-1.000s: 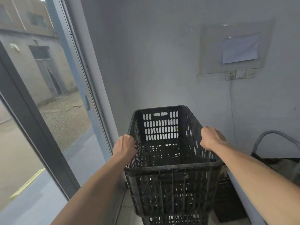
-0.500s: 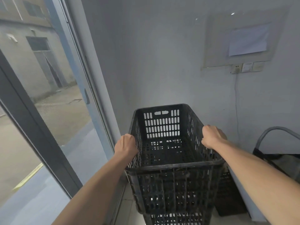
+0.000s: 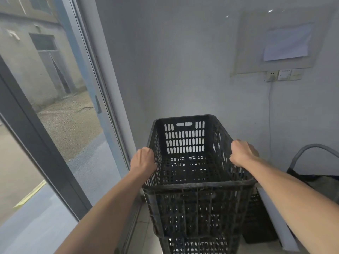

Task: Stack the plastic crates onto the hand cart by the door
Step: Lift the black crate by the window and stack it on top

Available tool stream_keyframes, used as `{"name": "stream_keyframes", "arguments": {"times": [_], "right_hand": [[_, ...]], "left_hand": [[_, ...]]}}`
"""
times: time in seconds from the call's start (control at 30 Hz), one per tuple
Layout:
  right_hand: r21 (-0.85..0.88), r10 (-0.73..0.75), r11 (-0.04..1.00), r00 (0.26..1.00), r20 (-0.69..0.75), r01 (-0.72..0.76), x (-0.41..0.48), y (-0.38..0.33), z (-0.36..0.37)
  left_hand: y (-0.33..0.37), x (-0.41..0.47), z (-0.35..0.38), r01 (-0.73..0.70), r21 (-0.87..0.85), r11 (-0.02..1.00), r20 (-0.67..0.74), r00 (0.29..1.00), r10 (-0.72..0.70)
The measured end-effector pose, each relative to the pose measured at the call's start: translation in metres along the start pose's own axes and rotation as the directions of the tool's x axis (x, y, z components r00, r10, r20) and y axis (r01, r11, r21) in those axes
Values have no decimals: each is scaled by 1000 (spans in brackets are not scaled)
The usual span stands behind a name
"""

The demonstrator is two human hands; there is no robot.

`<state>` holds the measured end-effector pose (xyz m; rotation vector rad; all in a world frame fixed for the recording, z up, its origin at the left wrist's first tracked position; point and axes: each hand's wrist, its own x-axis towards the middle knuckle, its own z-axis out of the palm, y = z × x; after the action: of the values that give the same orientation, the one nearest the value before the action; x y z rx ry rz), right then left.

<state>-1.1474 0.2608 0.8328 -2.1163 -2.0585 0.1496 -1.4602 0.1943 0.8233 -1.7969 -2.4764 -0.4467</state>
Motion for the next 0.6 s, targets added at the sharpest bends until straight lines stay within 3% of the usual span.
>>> {"name": "stream_keyframes", "arguments": {"times": [0.6], "right_hand": [[-24, 10, 1000, 1000, -6, -10, 15, 4, 8]], "left_hand": [[4, 13, 10, -1, 4, 1000, 14, 1000, 1]]}}
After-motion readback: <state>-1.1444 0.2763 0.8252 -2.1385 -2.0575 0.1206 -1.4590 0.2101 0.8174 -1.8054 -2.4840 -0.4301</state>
